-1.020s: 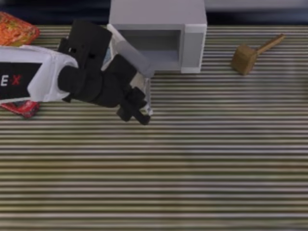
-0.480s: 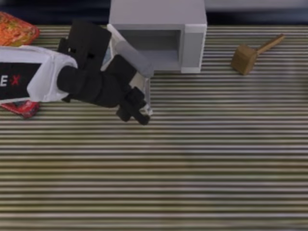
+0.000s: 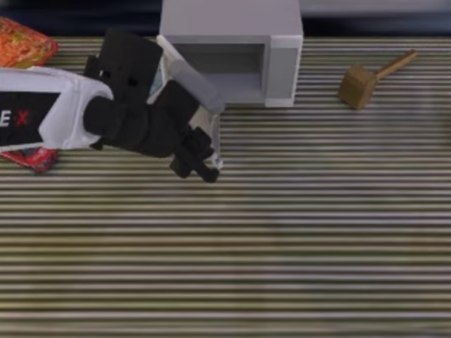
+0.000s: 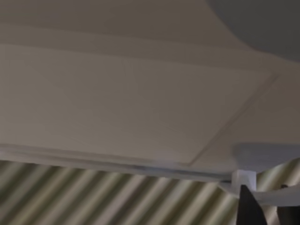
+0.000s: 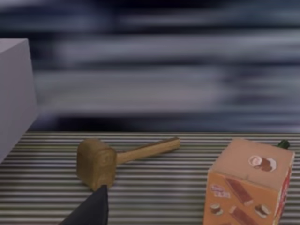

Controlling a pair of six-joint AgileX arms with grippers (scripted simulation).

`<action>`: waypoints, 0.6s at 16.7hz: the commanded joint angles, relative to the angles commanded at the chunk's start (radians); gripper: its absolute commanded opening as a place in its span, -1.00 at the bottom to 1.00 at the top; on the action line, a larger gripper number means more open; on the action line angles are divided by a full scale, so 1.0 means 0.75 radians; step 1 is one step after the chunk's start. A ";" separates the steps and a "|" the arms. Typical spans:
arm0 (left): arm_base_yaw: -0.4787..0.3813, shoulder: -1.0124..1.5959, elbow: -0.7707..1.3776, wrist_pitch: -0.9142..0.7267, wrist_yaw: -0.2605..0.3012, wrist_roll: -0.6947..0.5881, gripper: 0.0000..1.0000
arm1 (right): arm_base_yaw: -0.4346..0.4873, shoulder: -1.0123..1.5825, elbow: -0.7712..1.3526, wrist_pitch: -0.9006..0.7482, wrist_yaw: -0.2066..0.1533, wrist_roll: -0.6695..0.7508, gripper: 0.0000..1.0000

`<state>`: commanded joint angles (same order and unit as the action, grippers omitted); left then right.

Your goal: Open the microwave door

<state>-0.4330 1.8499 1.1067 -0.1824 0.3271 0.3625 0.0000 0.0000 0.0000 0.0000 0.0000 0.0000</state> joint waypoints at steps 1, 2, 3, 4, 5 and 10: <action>0.000 0.000 0.000 0.000 0.000 0.000 -1.00 | 0.000 0.000 0.000 0.000 0.000 0.000 1.00; 0.000 0.000 0.000 0.000 0.000 0.000 -1.00 | 0.000 0.000 0.000 0.000 0.000 0.000 1.00; 0.000 0.000 0.000 0.000 0.000 0.000 -1.00 | 0.000 0.000 0.000 0.000 0.000 0.000 1.00; 0.000 0.000 0.000 0.000 0.000 0.000 -1.00 | 0.000 0.000 0.000 0.000 0.000 0.000 1.00; -0.010 0.000 -0.004 -0.001 0.009 -0.006 -1.00 | 0.000 0.000 0.000 0.000 0.000 0.000 1.00; 0.020 -0.005 -0.003 -0.023 0.045 0.056 -1.00 | 0.000 0.000 0.000 0.000 0.000 0.000 1.00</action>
<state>-0.4182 1.8465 1.1042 -0.1993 0.3607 0.4043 0.0000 0.0000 0.0000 0.0000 0.0000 0.0000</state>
